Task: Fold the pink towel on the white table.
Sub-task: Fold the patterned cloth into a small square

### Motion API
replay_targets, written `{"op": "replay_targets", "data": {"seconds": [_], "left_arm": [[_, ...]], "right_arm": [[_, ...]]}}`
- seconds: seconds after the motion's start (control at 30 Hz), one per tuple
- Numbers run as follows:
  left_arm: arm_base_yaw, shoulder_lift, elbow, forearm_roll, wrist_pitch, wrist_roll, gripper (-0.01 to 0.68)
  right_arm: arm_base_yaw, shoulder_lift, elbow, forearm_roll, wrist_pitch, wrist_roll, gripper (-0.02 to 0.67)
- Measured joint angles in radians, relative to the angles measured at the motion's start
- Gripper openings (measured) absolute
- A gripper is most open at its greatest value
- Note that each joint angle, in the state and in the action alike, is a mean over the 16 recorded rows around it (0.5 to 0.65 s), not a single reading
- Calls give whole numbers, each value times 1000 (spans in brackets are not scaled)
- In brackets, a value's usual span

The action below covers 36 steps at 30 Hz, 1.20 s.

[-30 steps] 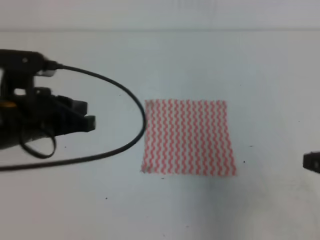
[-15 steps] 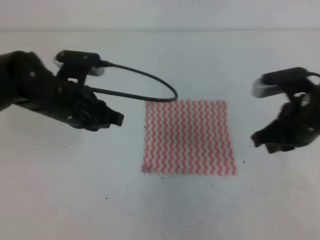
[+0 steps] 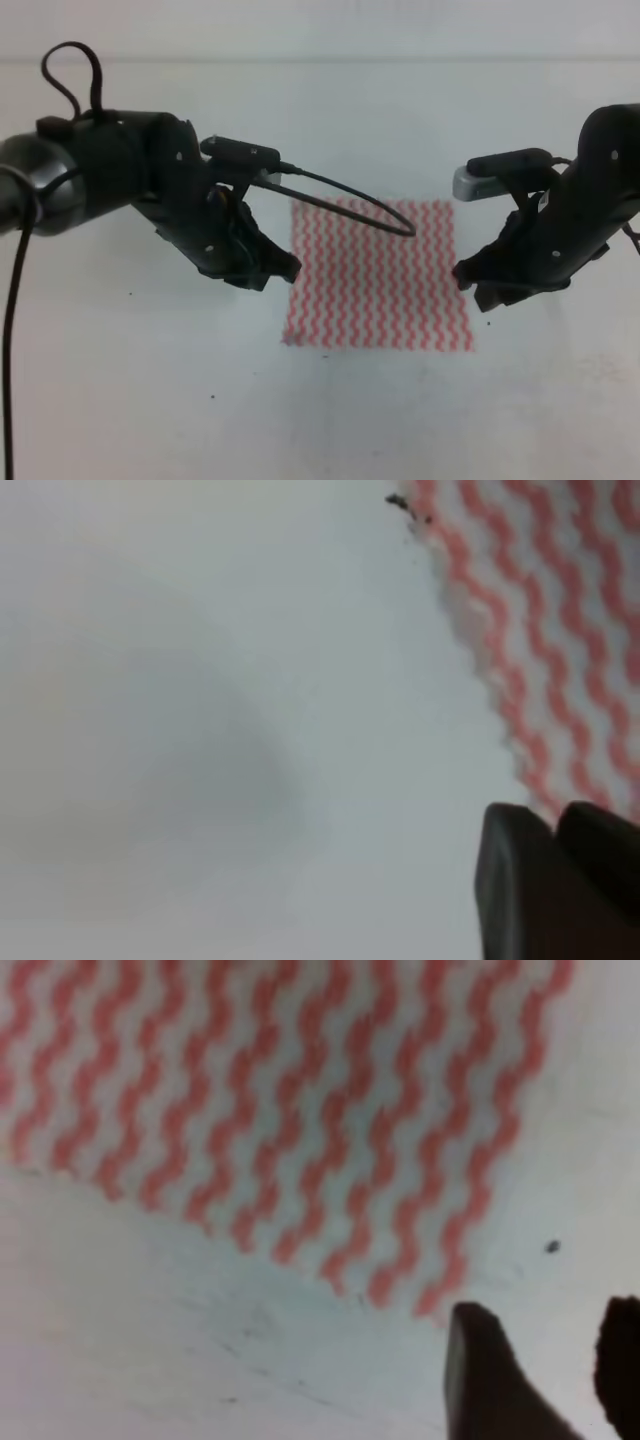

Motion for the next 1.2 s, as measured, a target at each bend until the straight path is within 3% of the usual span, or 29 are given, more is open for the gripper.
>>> {"op": "replay_targets", "data": {"seconds": [0.17,0.33,0.47,1.07,1.2], "left_arm": [[-4,33,-27,-35,24,-15,249],[-4,55,-44,-61,40,-31,383],[-4,60,-49,-65,30,-45,449],[-4,59,-49,-65,-35,-76,464],[-4,59,-49,-65,-40,-77,463]], "right_arm": [[0,29,-1,41,-4,17,242],[0,64,-2,83,-7,33,276],[0,94,-2,105,-11,37,280],[-1,159,-5,139,-22,45,257],[-1,169,-6,141,-23,52,222]]}}
